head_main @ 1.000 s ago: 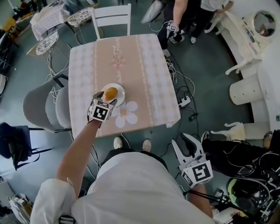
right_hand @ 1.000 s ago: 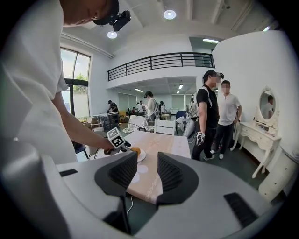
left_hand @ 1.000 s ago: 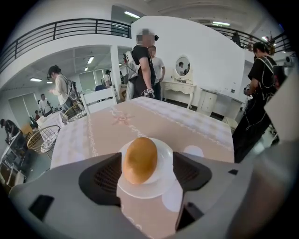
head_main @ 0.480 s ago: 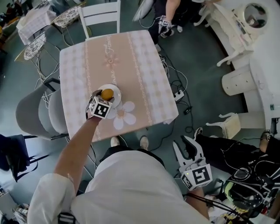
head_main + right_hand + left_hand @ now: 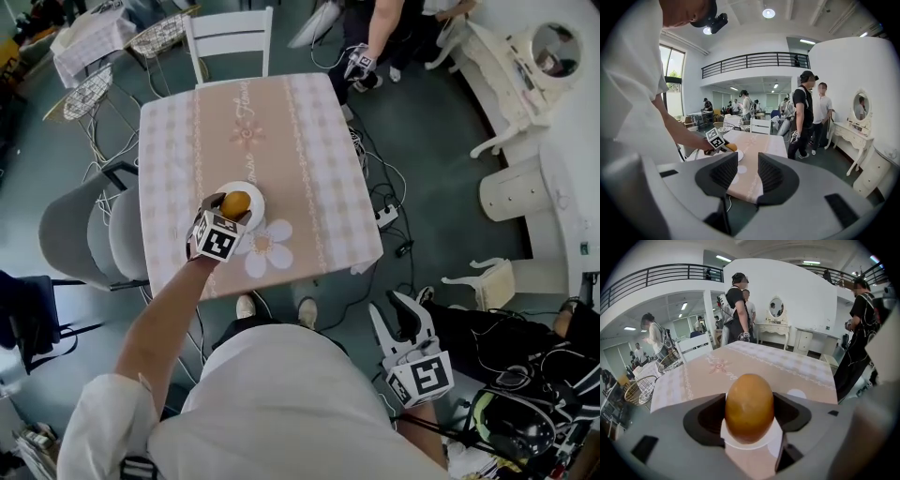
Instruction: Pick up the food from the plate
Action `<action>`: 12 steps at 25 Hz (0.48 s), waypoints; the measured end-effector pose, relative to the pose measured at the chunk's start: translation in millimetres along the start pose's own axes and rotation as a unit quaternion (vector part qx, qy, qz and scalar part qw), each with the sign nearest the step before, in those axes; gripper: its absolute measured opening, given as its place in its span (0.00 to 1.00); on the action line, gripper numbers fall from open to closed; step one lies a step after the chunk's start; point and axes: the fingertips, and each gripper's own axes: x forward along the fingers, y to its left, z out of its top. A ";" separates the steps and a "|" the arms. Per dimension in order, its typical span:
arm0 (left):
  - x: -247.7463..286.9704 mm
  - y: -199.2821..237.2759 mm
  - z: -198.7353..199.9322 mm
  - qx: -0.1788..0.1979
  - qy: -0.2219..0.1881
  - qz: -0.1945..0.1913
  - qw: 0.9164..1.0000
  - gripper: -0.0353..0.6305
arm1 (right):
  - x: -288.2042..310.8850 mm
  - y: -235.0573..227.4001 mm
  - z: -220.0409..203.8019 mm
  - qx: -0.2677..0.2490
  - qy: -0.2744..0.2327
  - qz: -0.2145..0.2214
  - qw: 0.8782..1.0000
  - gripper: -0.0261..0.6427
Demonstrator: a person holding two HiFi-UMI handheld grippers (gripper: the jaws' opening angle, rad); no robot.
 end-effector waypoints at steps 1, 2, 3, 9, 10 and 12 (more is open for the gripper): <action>-7.5 -2.1 3.0 -0.004 -0.005 -0.001 1.000 0.54 | 1.0 0.4 0.8 -0.002 -0.002 0.007 1.000 0.25; -15.5 -4.5 6.4 -0.008 -0.011 -0.001 1.000 0.54 | 2.0 0.7 1.3 -0.004 -0.003 0.014 1.000 0.25; -23.9 -7.0 10.6 -0.012 -0.019 -0.002 1.000 0.54 | 3.1 0.8 1.6 -0.006 -0.005 0.021 1.000 0.25; -86.5 -20.2 30.1 -0.045 -0.052 0.007 0.998 0.54 | 13.3 4.1 3.6 -0.020 -0.021 0.071 0.997 0.25; -97.3 -23.7 33.9 -0.052 -0.061 0.007 0.997 0.54 | 14.8 5.1 4.1 -0.023 -0.022 0.080 0.996 0.25; -119.9 -32.2 41.9 -0.063 -0.080 0.007 0.995 0.54 | 18.0 8.1 4.9 -0.028 -0.025 0.099 0.994 0.25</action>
